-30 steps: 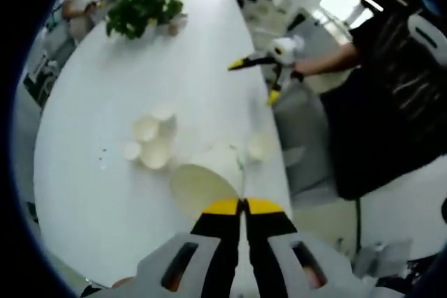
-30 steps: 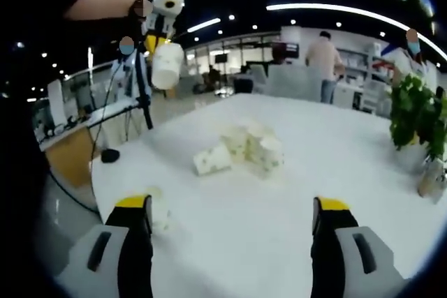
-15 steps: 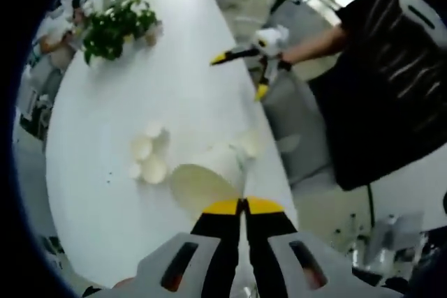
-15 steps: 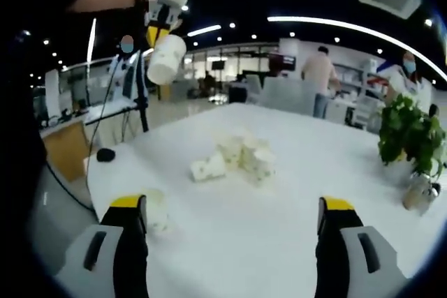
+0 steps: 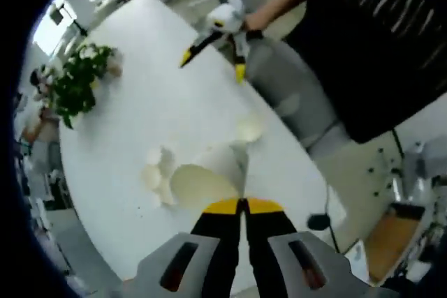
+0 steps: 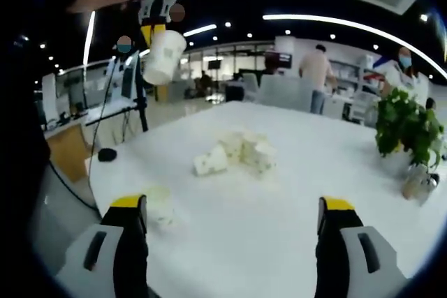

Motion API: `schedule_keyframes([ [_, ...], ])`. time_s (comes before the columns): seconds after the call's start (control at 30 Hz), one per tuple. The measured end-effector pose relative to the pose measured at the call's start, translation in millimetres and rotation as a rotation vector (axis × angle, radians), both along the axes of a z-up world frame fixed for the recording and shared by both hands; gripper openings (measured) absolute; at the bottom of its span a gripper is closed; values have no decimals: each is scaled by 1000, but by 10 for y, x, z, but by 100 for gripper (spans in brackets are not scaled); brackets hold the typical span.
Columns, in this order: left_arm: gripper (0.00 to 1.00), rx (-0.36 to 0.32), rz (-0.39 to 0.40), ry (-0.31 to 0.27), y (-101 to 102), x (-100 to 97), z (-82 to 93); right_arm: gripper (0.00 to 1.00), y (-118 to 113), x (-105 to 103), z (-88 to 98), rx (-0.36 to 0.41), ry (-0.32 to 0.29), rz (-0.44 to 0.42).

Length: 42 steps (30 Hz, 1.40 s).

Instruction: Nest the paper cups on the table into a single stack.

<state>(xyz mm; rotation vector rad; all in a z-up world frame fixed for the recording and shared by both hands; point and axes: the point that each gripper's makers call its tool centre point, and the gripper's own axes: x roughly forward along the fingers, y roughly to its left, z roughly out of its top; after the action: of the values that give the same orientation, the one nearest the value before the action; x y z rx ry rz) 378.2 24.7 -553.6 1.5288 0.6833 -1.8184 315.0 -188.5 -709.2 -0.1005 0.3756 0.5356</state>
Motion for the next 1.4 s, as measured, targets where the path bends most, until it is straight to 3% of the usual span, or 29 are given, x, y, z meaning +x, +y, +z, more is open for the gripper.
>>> schedule_keyframes([
  [0.13,0,-11,-53,-11,-37,-131,-57,100,4,-13,-19,8,3,-4],
  [0.23,0,-15,-136,-37,-73,-214,-88,100,2,-22,-34,8,6,-5],
  [0.57,0,-52,-248,-149,-185,-231,-197,100,-45,-45,-60,8,14,-20],
  [0.63,0,-60,-307,-180,-212,-248,-220,100,-62,-54,-76,10,18,-24],
  [0.87,0,-95,-396,-249,-325,-332,-381,99,-76,-88,-130,10,30,-26],
  [0.97,0,-102,-455,-266,-357,-378,-462,99,-73,-102,-144,6,36,-21],
  [1.13,0,-116,-468,-266,-396,-435,-526,99,-78,-112,-157,2,39,-18],
  [1.23,0,-90,-553,-313,-361,-417,-607,99,-74,-118,-174,2,43,-17],
  [1.4,0,-85,-614,-320,-329,-461,-775,99,-63,-132,-205,4,49,-19],
])
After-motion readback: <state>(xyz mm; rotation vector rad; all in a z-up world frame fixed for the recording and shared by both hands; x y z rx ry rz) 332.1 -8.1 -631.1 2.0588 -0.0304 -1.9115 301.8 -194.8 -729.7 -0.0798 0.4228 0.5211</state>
